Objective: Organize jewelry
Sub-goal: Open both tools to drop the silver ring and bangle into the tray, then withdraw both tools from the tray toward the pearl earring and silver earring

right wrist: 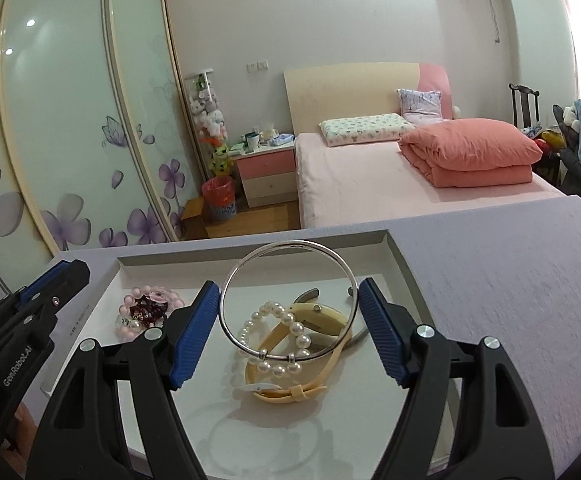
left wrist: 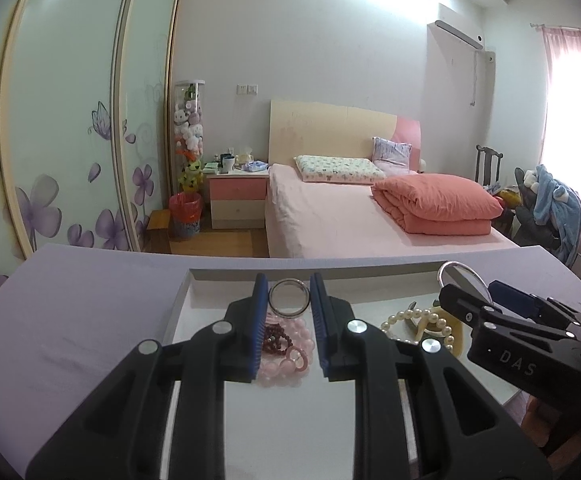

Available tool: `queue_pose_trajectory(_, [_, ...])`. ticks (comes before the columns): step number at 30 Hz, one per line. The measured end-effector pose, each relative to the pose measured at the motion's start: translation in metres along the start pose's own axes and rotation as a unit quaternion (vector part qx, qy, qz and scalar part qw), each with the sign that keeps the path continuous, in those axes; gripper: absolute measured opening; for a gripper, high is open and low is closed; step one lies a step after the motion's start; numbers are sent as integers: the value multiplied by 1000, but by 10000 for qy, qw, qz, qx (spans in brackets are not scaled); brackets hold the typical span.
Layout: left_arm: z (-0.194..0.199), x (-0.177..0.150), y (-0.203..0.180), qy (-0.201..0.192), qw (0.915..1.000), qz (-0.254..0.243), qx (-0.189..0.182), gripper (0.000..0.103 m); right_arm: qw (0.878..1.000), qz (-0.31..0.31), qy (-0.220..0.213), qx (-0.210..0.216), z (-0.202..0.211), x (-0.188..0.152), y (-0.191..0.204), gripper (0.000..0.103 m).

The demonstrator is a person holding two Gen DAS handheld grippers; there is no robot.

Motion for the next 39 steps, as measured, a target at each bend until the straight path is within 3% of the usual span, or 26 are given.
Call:
queue_pose_trajectory(5, [-7,-1,3,90,10000,34,-23,30,10000,0,13,70,0,2,1,74])
queue_pose_trajectory(39, [22,-2,17,-85,9996,178,178,30,9993,192,-327,-5,30,-6,11,75])
Point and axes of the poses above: each gripper's, at about its wrist camera, not at the fingertips, and z roughly against the way its jaws point, y to its left, x to its top, the point moved 1 cm from there along -z, roughly the way its jaws point, and after that the axes turned 8 degrees about y, right-handed, at the moved point
